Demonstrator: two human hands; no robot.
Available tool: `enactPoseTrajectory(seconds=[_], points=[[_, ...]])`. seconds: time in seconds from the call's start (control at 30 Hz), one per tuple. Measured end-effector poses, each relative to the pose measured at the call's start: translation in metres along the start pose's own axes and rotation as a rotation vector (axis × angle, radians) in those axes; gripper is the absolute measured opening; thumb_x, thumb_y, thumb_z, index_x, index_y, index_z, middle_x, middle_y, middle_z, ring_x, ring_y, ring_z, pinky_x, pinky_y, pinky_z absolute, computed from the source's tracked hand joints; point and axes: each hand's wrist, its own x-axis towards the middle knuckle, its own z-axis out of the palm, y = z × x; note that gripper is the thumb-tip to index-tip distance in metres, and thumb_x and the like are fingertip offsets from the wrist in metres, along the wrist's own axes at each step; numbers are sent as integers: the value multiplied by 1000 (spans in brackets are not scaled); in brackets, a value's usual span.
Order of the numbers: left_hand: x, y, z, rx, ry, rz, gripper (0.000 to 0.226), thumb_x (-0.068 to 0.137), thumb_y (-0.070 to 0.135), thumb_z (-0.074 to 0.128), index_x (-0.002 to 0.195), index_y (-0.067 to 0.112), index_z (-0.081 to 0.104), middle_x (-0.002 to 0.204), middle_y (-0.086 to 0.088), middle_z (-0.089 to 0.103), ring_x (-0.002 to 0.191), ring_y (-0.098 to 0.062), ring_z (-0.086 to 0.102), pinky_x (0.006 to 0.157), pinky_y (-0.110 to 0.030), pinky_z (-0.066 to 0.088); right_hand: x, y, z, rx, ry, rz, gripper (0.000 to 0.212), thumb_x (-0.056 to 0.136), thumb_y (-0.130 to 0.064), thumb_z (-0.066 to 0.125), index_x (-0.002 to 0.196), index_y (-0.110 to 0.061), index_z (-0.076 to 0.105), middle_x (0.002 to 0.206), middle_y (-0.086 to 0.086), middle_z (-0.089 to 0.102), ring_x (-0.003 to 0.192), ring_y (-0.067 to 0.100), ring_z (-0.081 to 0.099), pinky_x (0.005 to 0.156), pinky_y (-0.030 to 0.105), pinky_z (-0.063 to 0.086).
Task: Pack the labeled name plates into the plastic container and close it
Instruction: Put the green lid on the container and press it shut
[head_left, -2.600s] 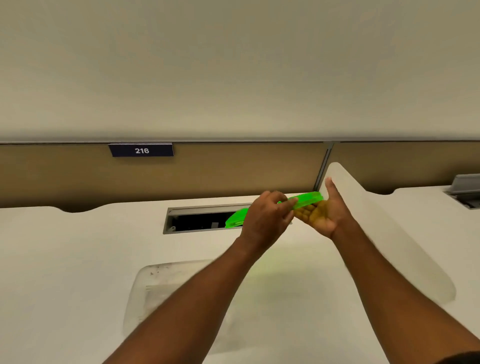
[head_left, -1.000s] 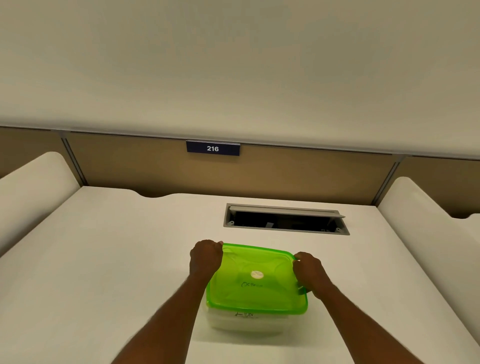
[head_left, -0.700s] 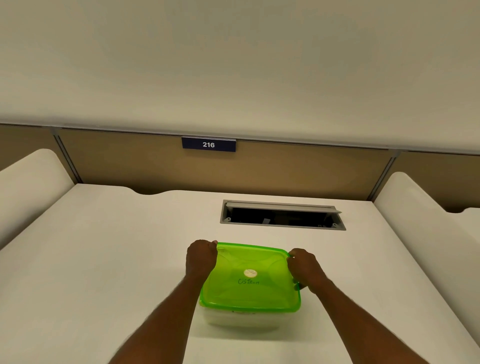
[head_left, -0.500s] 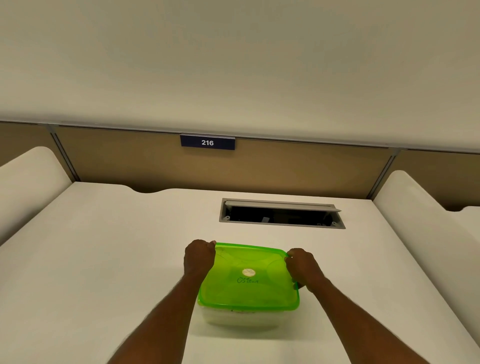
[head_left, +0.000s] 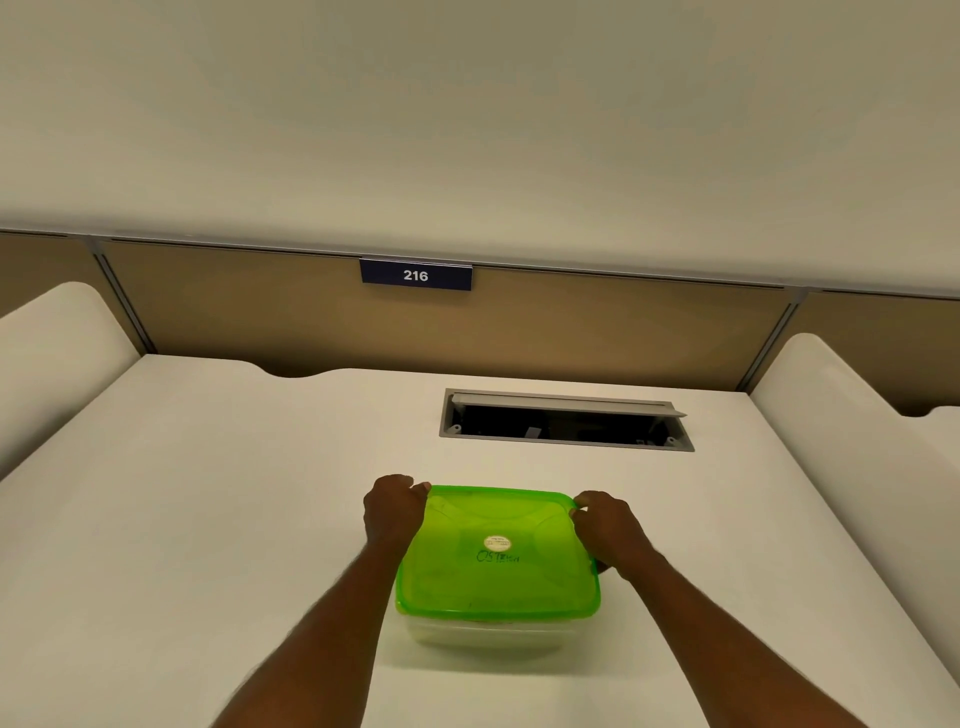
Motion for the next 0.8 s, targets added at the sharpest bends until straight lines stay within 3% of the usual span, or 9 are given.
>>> enactPoseTrajectory(seconds=[0.1,0.23,0.37,0.7,0.8], points=[[-1,1,-1,5,9,24,30,88,29,64,74,4,74,92,-16,73,95,-34,67,80,-33,47,0,1,-1,46,-7,-2,30,96,-21,49,119,-7,61,127,15,60,114,33,57,93,46,51],[-4,1,6,-43,34,10,37,88,27,62,70,-4,70,79,-21,72,80,-35,67,73,-34,47,0,7,-3,190,-34,32,30,96,-19,51,123,-9,59,128,15,56,105,35,62,81,52,57],[-5,-2,11,-90,42,-27,35,90,27,59,76,-2,72,86,-20,72,87,-36,66,75,-34,45,-1,10,-3,320,-62,76,28,95,-20,54,122,-13,58,123,12,55,89,32,66,61,49,61],[-13,-4,15,-191,91,-41,22,90,20,56,90,16,77,102,-7,74,99,-28,65,83,-28,43,-2,14,-6,363,-181,69,39,99,-20,49,137,-16,48,137,10,50,91,33,67,57,39,60],[-17,-5,16,-145,107,-11,27,88,18,52,68,10,68,77,-18,66,72,-26,57,67,-29,40,-8,15,-8,329,-219,46,42,100,-25,44,143,-23,43,130,11,55,80,35,70,65,45,62]])
